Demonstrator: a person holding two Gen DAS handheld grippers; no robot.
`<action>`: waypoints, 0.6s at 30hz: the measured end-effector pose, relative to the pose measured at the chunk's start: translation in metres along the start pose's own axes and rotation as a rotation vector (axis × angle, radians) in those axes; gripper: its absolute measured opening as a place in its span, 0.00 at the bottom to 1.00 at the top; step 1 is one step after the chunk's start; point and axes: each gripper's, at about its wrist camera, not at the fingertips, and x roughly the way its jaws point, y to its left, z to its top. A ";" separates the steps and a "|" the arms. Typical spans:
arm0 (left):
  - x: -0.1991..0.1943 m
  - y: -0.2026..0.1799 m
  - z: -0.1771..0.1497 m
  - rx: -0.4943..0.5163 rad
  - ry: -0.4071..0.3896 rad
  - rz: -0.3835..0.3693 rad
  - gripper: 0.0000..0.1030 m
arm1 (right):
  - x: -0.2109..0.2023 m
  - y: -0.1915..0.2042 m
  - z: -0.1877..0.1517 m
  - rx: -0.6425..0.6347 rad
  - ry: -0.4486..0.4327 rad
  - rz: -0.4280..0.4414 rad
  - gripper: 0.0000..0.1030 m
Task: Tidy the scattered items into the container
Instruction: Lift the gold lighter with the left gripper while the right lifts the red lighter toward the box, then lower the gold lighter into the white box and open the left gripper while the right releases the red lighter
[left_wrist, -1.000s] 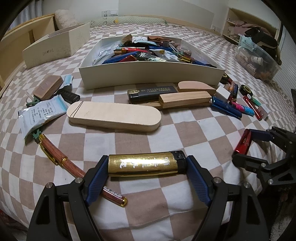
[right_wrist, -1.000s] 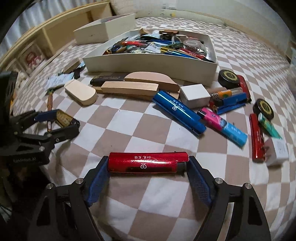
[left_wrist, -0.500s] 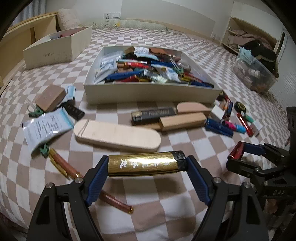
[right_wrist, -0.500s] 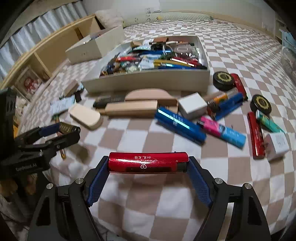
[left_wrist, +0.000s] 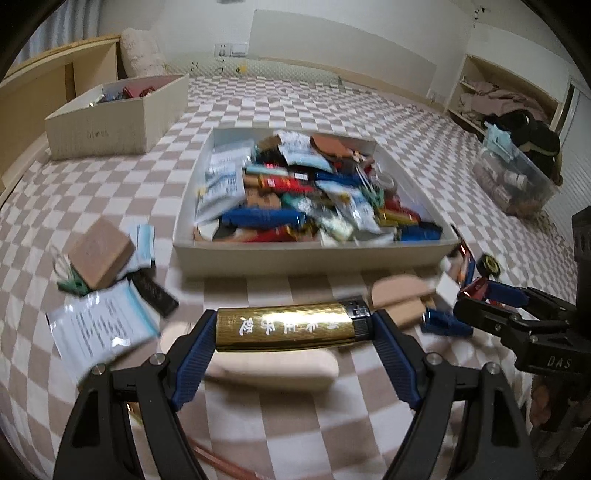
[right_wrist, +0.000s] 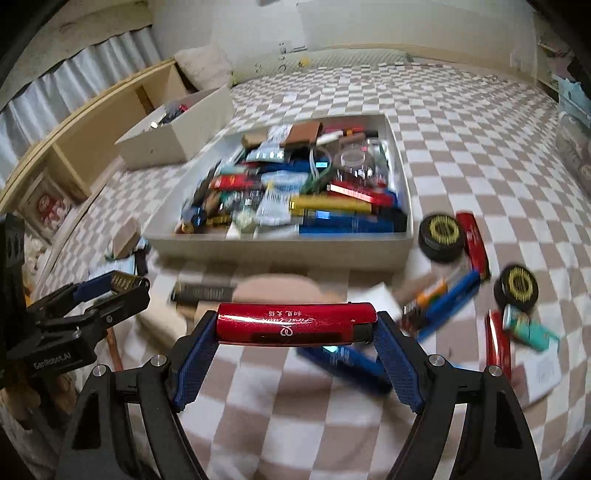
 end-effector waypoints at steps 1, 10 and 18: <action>0.001 0.000 0.004 -0.001 -0.006 0.000 0.80 | 0.001 0.000 0.006 0.001 -0.007 -0.003 0.80; 0.011 0.003 0.036 -0.010 -0.042 -0.016 0.80 | 0.022 -0.010 0.055 0.043 -0.043 -0.024 0.80; 0.024 0.001 0.052 0.000 -0.046 -0.021 0.80 | 0.050 -0.023 0.085 0.084 -0.032 -0.067 0.80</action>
